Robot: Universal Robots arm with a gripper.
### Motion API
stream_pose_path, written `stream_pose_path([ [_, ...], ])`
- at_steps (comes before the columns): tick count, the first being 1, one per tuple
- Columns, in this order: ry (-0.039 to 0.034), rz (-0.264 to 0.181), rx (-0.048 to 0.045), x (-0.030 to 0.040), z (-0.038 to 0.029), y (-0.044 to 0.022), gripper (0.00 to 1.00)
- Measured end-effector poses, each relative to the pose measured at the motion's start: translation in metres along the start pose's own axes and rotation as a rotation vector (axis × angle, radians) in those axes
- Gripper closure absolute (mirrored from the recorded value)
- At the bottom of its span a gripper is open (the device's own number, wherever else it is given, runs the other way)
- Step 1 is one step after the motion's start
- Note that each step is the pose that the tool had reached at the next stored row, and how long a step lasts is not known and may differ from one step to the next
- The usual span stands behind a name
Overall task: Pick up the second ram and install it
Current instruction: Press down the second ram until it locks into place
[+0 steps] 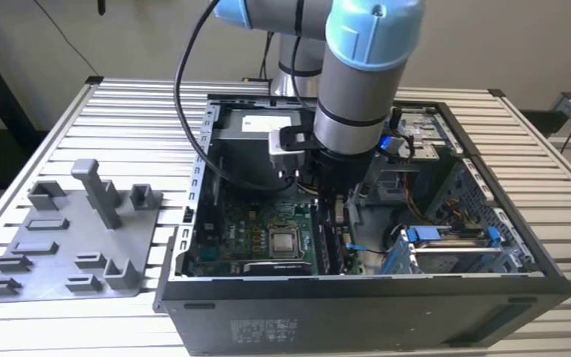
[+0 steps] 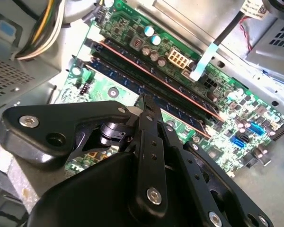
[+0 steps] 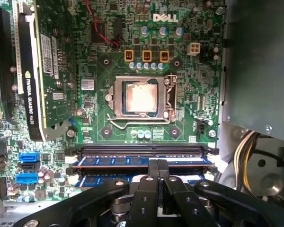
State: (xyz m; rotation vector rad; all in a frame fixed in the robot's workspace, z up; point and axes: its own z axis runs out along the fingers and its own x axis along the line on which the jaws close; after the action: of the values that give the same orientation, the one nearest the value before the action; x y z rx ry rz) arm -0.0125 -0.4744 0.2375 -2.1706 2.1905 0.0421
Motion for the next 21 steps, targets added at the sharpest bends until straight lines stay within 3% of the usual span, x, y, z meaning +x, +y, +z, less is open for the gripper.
stream_pose_path([
  [5,-0.0001,0.0,-0.001,0.0042,0.0075,0.0002,0.89],
  [13,0.002,0.0,-0.0016,0.0052,0.0208,0.0004,0.89],
  [17,0.0001,0.0,-0.001,0.0048,0.0182,0.0003,0.89],
  [19,-0.0031,0.0,-0.0003,0.0042,0.0148,0.0002,0.89],
  [21,-0.0002,0.0,-0.001,0.0043,0.0085,0.0001,0.89],
])
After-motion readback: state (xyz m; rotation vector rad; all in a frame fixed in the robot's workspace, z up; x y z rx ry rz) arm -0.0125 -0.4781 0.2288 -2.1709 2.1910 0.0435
